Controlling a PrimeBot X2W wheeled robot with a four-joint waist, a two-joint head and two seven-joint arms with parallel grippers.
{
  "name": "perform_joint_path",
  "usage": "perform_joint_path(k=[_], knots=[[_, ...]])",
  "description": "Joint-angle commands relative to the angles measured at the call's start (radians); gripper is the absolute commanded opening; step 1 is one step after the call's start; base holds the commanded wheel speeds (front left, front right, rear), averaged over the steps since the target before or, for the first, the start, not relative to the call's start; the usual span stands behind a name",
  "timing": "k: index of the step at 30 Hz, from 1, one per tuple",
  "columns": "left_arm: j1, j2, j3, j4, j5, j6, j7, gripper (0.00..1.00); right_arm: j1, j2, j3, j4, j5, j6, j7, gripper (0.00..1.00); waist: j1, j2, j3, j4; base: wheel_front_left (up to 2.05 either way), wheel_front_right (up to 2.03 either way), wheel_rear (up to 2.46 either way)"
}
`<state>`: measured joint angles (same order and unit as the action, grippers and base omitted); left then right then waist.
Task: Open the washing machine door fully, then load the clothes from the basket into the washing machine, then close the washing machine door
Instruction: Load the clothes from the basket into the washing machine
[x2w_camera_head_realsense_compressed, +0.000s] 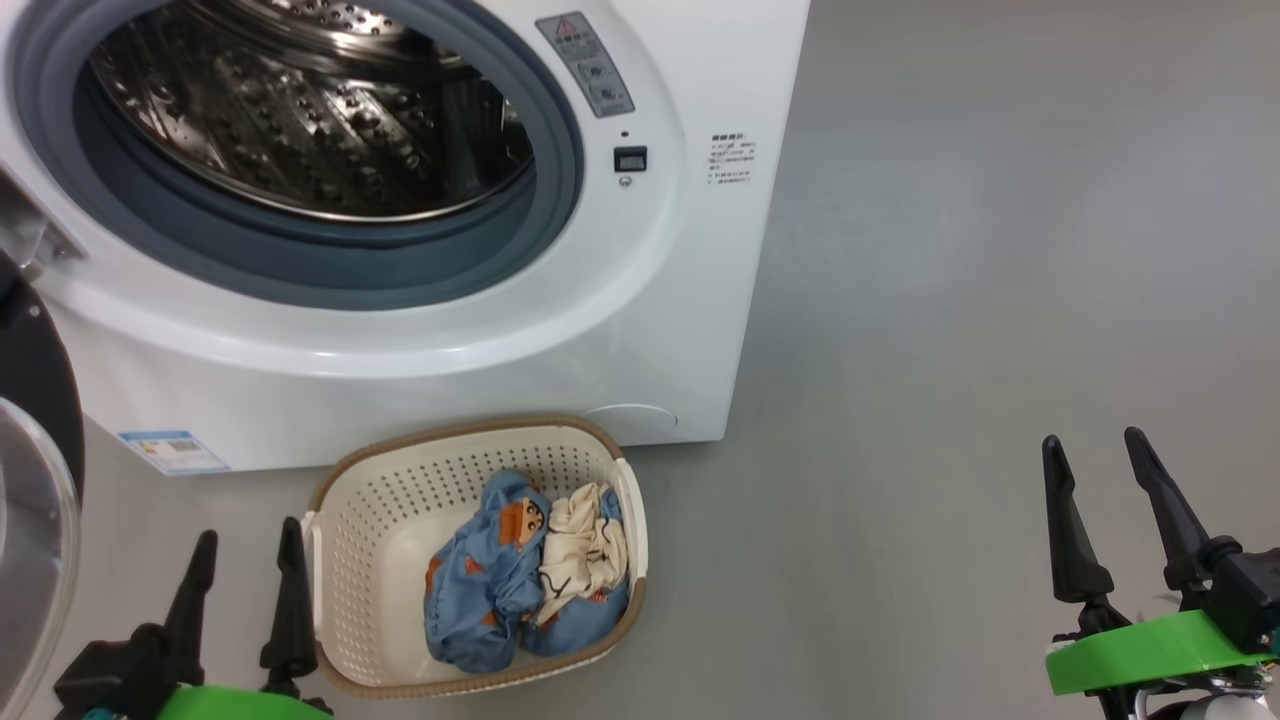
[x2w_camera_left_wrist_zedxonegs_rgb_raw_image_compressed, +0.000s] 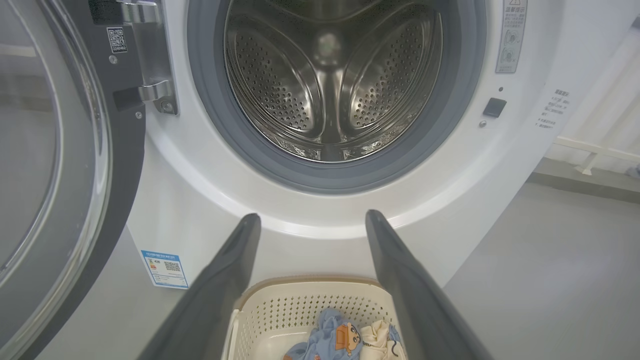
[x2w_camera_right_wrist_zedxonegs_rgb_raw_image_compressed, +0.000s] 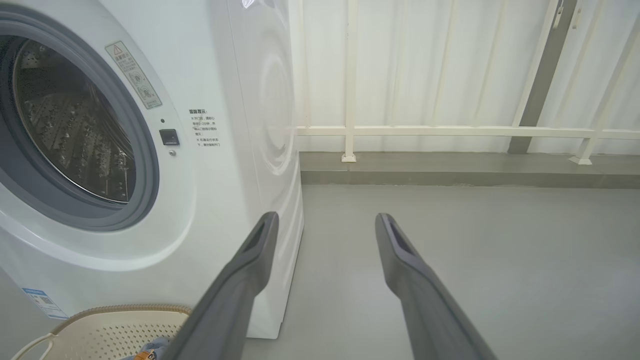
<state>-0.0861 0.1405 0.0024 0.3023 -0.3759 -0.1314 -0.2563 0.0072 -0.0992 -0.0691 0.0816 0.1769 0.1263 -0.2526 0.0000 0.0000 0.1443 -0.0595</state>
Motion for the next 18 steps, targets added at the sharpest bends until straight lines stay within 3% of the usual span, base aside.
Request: perform_joint_path(k=[1, 18], knots=[[-0.045, 0.013, 0.032, 0.001, -0.003, 0.001, -0.006, 1.0, -0.036, -0.012, 0.016, -0.029, 0.0, 0.004, -0.009, 1.0, 0.0, 0.0, 0.015, 0.002, 0.0, 0.0, 0.0], [-0.182, 0.044, -0.093, 0.191, -0.043, 0.001, -0.006, 1.0, -0.121, 0.023, 0.033, -0.044, -0.012, 0.004, -0.009, 1.0, 0.0, 0.0, 0.193, -0.012, 0.0, 0.0, 0.0]])
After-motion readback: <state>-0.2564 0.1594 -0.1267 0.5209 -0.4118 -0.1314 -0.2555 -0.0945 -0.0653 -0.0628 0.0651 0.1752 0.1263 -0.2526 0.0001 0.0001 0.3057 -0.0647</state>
